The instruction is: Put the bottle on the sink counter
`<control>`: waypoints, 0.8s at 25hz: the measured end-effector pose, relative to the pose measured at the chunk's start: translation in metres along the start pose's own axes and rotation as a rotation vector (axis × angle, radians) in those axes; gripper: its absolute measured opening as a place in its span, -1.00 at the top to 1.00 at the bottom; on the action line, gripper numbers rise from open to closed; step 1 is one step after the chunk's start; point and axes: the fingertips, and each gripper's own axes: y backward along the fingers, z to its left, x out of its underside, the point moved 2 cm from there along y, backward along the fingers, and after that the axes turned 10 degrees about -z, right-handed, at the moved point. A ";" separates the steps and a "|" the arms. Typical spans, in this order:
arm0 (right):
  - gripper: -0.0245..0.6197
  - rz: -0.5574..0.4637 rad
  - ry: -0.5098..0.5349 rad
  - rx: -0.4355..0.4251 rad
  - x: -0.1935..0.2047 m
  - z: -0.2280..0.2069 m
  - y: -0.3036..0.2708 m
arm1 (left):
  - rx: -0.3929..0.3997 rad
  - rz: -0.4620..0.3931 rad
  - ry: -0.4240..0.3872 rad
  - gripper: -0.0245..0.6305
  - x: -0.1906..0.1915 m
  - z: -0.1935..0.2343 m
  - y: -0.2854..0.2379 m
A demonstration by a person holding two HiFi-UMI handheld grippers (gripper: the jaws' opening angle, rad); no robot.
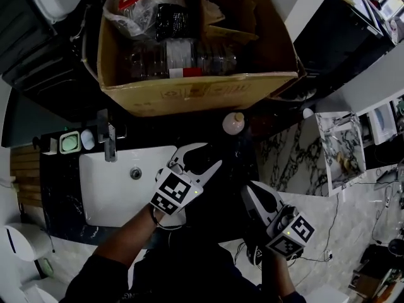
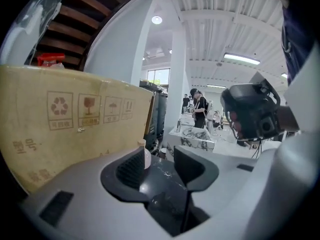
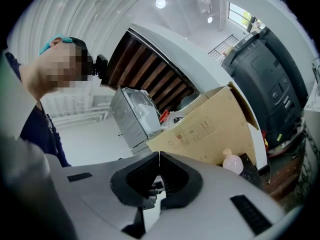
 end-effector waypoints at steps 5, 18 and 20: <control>0.84 -0.017 0.032 -0.023 -0.005 0.021 -0.006 | -0.022 -0.041 -0.027 0.53 -0.018 0.006 0.031; 0.84 -0.030 0.088 -0.072 -0.008 0.069 -0.021 | -0.039 -0.118 -0.067 0.76 -0.055 -0.011 0.095; 0.84 -0.030 0.091 -0.076 -0.005 0.075 -0.022 | -0.045 -0.128 -0.064 0.81 -0.059 -0.012 0.103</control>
